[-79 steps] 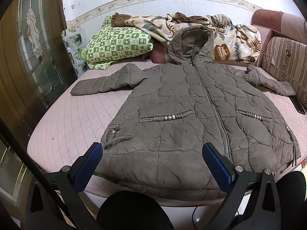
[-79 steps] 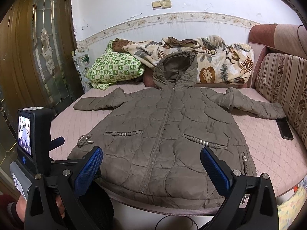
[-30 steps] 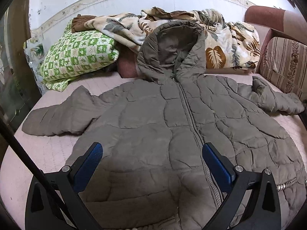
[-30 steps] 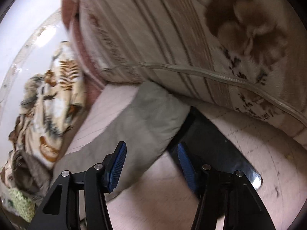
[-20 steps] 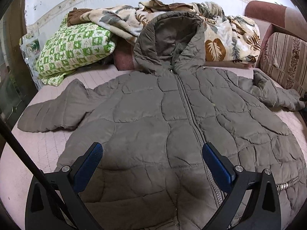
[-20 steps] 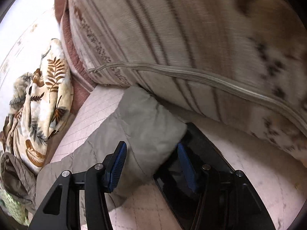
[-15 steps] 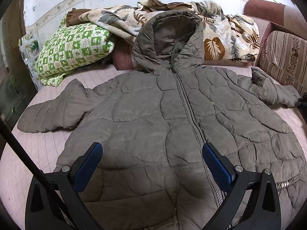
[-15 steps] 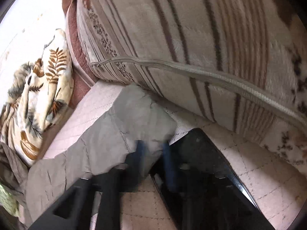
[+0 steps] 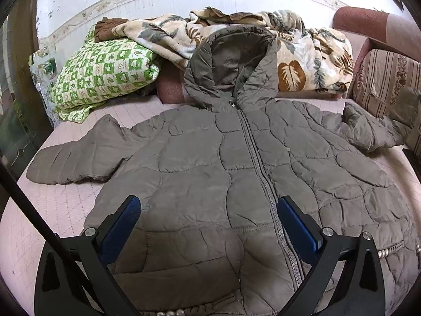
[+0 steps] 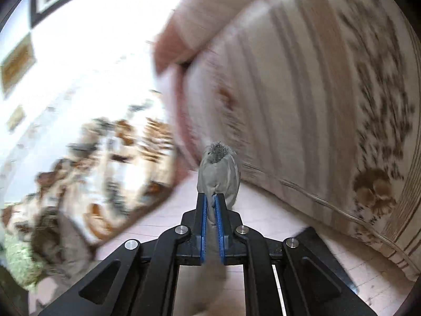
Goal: Fold large clothes
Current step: 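Lift the sleeve with the right gripper and lay it across the jacket body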
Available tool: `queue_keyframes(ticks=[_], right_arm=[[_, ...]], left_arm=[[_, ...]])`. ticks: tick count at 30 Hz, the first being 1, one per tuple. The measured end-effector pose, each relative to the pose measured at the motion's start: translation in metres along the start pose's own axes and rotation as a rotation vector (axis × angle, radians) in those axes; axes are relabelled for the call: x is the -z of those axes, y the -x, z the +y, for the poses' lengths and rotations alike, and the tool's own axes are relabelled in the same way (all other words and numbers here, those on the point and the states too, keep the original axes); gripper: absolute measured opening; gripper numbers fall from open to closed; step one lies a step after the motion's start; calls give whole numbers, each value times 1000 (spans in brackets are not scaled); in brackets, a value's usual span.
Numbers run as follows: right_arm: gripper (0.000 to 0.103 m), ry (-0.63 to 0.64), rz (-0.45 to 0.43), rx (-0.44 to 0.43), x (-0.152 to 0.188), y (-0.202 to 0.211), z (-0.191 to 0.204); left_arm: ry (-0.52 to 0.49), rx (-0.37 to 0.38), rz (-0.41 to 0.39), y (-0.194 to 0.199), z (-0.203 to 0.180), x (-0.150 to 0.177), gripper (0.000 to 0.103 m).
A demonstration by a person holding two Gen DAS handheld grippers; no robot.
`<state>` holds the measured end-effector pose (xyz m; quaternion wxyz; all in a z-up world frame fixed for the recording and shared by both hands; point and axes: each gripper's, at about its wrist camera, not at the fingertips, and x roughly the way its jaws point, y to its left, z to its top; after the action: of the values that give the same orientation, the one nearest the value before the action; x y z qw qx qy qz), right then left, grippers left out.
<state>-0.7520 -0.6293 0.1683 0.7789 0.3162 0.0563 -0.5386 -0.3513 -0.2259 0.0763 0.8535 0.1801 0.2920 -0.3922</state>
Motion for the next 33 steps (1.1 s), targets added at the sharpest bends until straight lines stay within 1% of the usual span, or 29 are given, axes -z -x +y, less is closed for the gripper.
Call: queue_keyframes(ticks=[2,4,6,8,9,10,11,12,13,14,15,16,17,18,19,22,24,26,28,30,31,32,33], right_arm=[[5,34,-27,-68,-6,20,30],[5,83,-56,-147,-10,43,69],[5,127,-71,-208,-9,61,101],[5,182,-72,-235,-2,71,134],[5,188,-65,-233,2,72,142],[6,179,-61,-220,6,72,147],[9,161,-54,-214,12,73,143],[17,154,-36,-210,16,69,139],[47,146,-7,-196,19,60,134],[76,123,34,-171,23,48,120],[82,74,76,-158,28,35,101],[82,34,95,-147,31,27,85],[82,0,117,-106,36,16,65],[82,-36,156,-50,43,1,44],[80,-90,204,-13,51,-15,21],[68,-230,311,41,72,-48,-31],[68,-272,343,79,79,-62,-49],[68,-324,366,91,88,-72,-61],[68,-359,381,144,96,-81,-71],[68,-395,390,141,102,-91,-78],[68,-406,395,173,106,-97,-83],[68,-417,391,185,108,-100,-86],[68,-435,373,176,109,-103,-92]], left_arm=[[7,5,-5,3,2,-1,103],[11,3,-13,6,2,-1,103],[12,2,-25,10,4,0,103],[11,-9,-39,13,7,0,103],[10,-19,-43,14,10,1,103],[10,-23,-42,13,11,2,103],[12,-20,-33,12,14,3,103],[16,-19,-24,11,17,3,103],[25,-16,-12,10,20,3,103],[39,-5,0,8,23,3,103],[51,8,7,8,25,4,103],[68,27,14,8,28,4,103],[76,33,14,8,29,4,103],[78,34,15,7,29,4,103],[75,35,17,7,28,4,103],[53,32,15,6,21,5,103],[36,26,15,4,16,5,103],[28,22,18,1,13,5,103],[23,21,24,-2,12,7,103],[19,19,35,-5,10,7,103],[17,21,40,-7,10,7,103],[17,22,45,-9,9,7,103],[16,21,47,-10,9,8,103]])
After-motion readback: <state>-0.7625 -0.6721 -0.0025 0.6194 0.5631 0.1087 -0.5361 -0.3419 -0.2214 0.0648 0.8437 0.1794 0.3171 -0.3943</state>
